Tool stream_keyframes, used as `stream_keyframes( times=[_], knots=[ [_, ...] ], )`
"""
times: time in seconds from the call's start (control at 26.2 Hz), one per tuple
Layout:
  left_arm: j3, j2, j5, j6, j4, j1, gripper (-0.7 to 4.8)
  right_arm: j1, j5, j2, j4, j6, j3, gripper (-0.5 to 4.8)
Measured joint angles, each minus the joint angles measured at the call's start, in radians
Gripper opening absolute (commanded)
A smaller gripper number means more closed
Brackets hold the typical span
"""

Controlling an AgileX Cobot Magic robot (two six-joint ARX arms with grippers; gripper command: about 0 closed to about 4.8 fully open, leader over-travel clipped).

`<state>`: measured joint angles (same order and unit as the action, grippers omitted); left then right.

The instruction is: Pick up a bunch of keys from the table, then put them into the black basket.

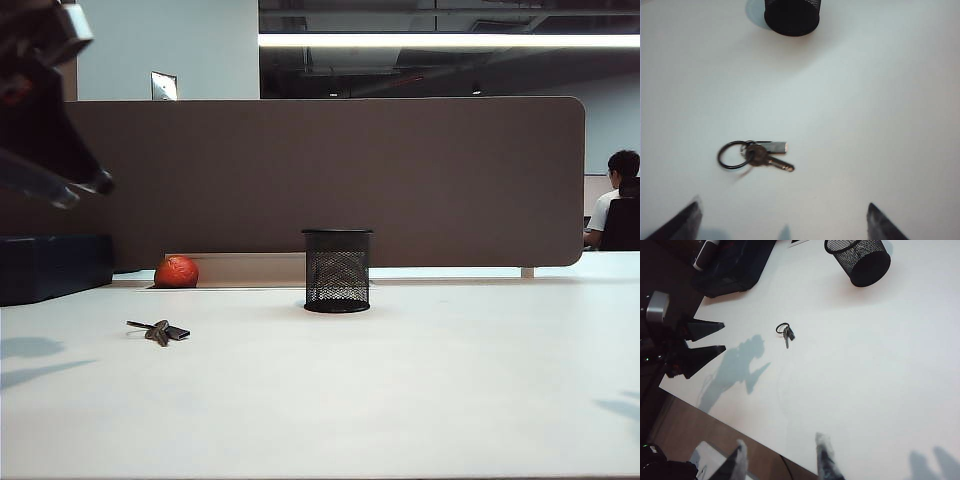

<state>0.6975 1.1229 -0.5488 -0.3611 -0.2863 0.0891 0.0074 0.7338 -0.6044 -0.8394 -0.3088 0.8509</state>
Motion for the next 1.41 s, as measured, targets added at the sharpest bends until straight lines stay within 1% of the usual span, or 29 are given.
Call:
stream_keyframes(
  times=[0.04,0.08,0.11,0.15,0.27,0.42,0.46,0.53,0.69,0.76,0.95,1.18,1.41],
  knots=[
    [0.000,0.042,-0.008,0.079,0.035,0.000,4.25,0.000,0.000,-0.001,0.000,0.001,0.000,1.81],
    [0.000,0.068,-0.008,0.127,0.052,0.000,4.25,0.000,0.000,-0.003,0.000,0.002,0.000,1.81],
    [0.000,0.104,-0.008,0.203,0.069,0.000,4.25,0.000,0.000,-0.005,0.000,0.003,0.000,1.81],
    [0.000,0.119,-0.009,0.237,0.078,0.000,4.26,0.000,0.000,-0.008,0.000,0.003,0.000,1.81],
    [0.000,0.164,-0.009,0.298,0.117,0.000,4.25,0.000,0.000,-0.010,0.000,0.003,0.000,1.81],
    [0.000,0.203,-0.009,0.315,0.138,0.000,4.25,0.000,0.000,-0.010,0.000,0.005,0.000,1.81],
    [0.000,0.217,-0.009,0.355,0.155,0.000,4.25,0.000,0.000,-0.010,0.000,0.016,0.000,1.81],
    [0.000,0.267,-0.010,0.546,0.196,-0.001,4.25,0.000,-0.016,-0.010,0.000,0.023,0.000,1.81],
    [0.000,0.313,-0.025,0.731,0.239,-0.001,4.25,0.000,-0.026,-0.010,0.000,0.023,0.000,1.81],
    [0.000,0.333,-0.028,0.803,0.253,-0.001,4.25,0.000,-0.026,-0.010,0.000,0.023,0.000,1.81],
    [0.000,0.364,-0.032,0.880,0.287,-0.001,4.25,0.000,-0.026,-0.010,0.000,0.023,0.000,1.81],
    [0.002,0.423,-0.035,0.953,0.373,-0.001,4.25,0.000,-0.026,-0.010,0.000,0.023,0.000,1.81],
    [0.031,0.494,-0.044,1.020,0.410,-0.001,4.25,0.000,-0.026,-0.010,0.000,0.023,0.000,1.81]
  ],
)
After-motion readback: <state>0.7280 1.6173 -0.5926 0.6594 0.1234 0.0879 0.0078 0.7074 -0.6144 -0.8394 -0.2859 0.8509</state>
